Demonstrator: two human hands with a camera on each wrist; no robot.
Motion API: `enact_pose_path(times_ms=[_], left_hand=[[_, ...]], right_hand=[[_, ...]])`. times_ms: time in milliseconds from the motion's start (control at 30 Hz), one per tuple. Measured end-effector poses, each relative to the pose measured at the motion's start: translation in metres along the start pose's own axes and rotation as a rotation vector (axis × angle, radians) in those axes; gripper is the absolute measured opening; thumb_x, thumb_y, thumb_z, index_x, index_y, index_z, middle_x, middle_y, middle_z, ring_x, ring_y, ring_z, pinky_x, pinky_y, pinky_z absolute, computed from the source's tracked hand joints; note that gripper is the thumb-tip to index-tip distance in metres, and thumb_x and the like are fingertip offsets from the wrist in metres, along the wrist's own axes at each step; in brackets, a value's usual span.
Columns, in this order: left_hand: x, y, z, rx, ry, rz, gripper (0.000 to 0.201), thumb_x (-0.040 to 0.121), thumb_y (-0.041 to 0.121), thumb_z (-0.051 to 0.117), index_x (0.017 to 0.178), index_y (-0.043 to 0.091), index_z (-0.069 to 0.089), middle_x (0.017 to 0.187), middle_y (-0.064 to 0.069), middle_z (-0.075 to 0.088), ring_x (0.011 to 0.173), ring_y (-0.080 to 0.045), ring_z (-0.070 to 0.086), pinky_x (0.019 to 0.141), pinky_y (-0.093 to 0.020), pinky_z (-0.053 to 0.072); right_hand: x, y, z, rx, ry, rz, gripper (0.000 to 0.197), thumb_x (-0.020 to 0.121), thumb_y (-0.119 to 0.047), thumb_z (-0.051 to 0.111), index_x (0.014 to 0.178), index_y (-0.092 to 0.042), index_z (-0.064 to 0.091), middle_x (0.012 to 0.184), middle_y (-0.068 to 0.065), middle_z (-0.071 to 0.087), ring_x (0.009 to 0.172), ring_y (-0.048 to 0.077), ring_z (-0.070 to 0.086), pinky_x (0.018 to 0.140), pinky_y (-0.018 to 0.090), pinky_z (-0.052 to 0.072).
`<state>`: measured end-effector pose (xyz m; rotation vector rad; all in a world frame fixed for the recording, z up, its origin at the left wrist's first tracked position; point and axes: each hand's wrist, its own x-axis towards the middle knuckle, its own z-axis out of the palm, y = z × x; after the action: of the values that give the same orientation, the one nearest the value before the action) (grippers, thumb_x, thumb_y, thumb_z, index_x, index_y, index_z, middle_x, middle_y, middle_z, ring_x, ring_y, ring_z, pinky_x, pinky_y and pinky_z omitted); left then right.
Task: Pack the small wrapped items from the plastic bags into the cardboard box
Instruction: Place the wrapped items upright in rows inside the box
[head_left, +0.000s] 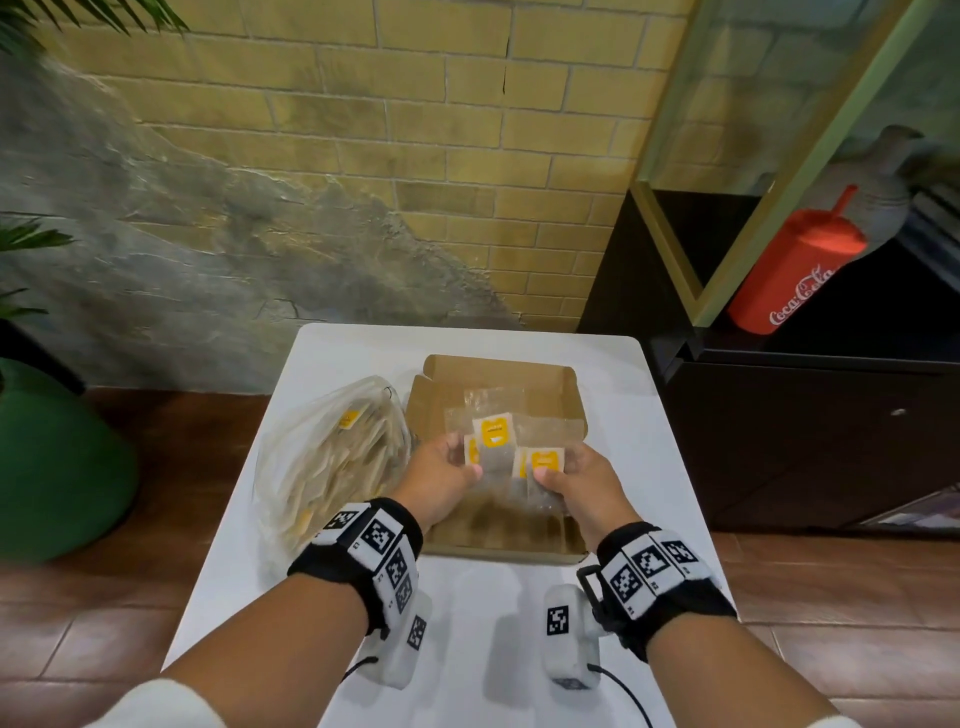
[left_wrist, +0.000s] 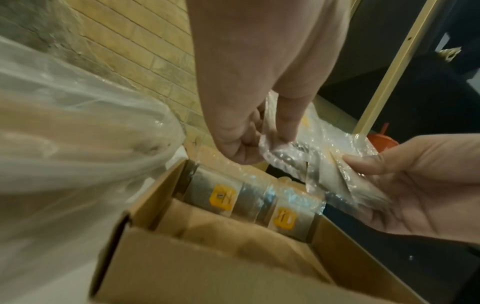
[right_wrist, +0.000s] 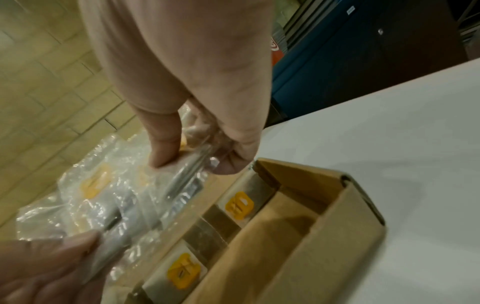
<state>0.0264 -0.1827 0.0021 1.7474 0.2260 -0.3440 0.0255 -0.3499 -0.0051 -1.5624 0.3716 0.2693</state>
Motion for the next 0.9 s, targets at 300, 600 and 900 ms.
enact_pose_path(times_ms=[300,600,900], left_hand=[[0.009,-0.037,0.007,0.167,-0.122,-0.138,0.035,0.081,-0.013,0.052,0.099,0.016,0.06,0.084,0.0,0.06,0.075,-0.012,0.054,0.063,-0.016,0.044],[0.016,-0.047,0.007,0.264,-0.086,-0.191,0.021,0.083,0.002,0.063,0.1,0.013,0.061,0.089,-0.007,0.063,0.077,-0.018,0.058,0.064,-0.021,0.047],[0.03,-0.016,-0.014,0.222,0.118,-0.007,0.022,0.083,0.006,0.066,0.066,0.018,0.06,0.066,0.001,0.058,0.071,-0.02,0.054,0.067,-0.021,0.041]], right_hand=[[0.005,0.034,0.007,-0.282,-0.197,0.049,0.027,0.079,0.009,0.062,0.076,-0.018,0.062,0.081,-0.004,0.062,0.079,0.011,0.058,0.074,0.018,0.046],[0.013,0.052,0.007,-0.64,-0.131,0.119,0.014,0.081,-0.004,0.063,0.089,-0.016,0.063,0.092,0.003,0.064,0.091,0.021,0.06,0.08,0.027,0.049],[0.002,0.005,-0.007,-0.541,0.124,-0.213,0.01,0.089,-0.01,0.055,0.081,-0.015,0.054,0.08,-0.001,0.058,0.076,0.016,0.054,0.061,0.017,0.037]])
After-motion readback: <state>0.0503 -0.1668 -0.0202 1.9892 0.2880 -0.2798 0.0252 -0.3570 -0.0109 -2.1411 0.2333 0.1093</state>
